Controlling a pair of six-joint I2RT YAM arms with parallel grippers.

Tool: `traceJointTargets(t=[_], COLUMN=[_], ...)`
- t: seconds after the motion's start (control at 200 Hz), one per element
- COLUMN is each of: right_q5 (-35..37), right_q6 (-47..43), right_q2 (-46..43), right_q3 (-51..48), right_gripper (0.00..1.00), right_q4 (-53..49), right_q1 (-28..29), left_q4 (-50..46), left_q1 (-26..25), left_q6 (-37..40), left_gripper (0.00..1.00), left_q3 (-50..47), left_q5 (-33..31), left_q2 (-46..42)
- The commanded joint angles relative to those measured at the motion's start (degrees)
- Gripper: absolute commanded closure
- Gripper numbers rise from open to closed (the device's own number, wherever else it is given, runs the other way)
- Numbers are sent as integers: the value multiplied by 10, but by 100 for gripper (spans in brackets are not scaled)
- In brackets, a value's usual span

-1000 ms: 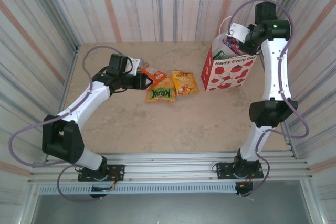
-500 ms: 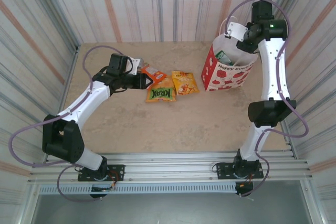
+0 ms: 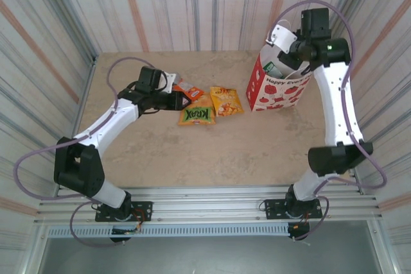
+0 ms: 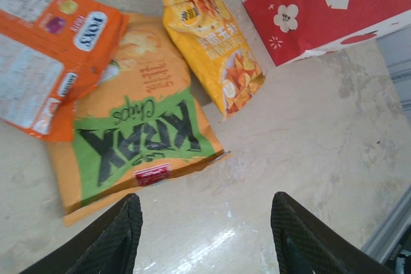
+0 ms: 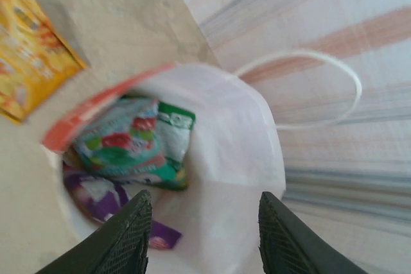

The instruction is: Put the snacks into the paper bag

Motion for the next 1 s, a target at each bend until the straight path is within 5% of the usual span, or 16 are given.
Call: traceJointTargets(t=[0.0, 0.321, 0.606, 0.992], right_q5=[1, -16, -100, -122], right_q6=[85, 298, 571, 643], right_q2=[-62, -180, -244, -261], right_q3=[-74, -304, -478, -572], right_gripper=[51, 46, 49, 51], right_q4=[78, 198, 349, 423], right_q1=[43, 158, 171, 227], left_q4=[11, 54, 35, -6], left_q1=[-14, -23, -26, -28], left_q6=[-32, -79, -62, -36], left_gripper=[43, 45, 45, 45], left_q3=[19, 66, 209, 390], left_q5=[25, 52, 34, 30], left_q2=[21, 112, 247, 441])
